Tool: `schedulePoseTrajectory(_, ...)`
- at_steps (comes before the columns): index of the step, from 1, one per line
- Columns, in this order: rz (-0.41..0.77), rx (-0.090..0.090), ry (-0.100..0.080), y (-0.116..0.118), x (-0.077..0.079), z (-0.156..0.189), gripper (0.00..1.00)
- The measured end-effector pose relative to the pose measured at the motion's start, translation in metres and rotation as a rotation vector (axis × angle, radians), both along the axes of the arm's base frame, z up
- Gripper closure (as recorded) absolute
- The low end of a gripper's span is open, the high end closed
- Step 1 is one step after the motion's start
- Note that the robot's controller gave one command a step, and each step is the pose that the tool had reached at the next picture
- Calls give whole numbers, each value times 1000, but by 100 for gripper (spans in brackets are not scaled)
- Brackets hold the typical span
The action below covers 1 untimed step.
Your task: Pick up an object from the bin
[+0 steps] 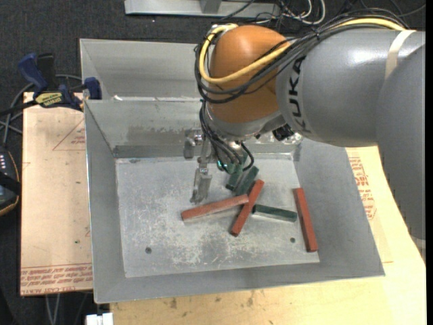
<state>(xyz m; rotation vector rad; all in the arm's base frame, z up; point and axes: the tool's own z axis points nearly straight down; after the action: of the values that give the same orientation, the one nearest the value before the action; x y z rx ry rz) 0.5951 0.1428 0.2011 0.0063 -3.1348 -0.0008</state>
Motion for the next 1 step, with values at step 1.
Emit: schedulePoseTrajectory(1,32,-1,0,-37,-18,-136,0)
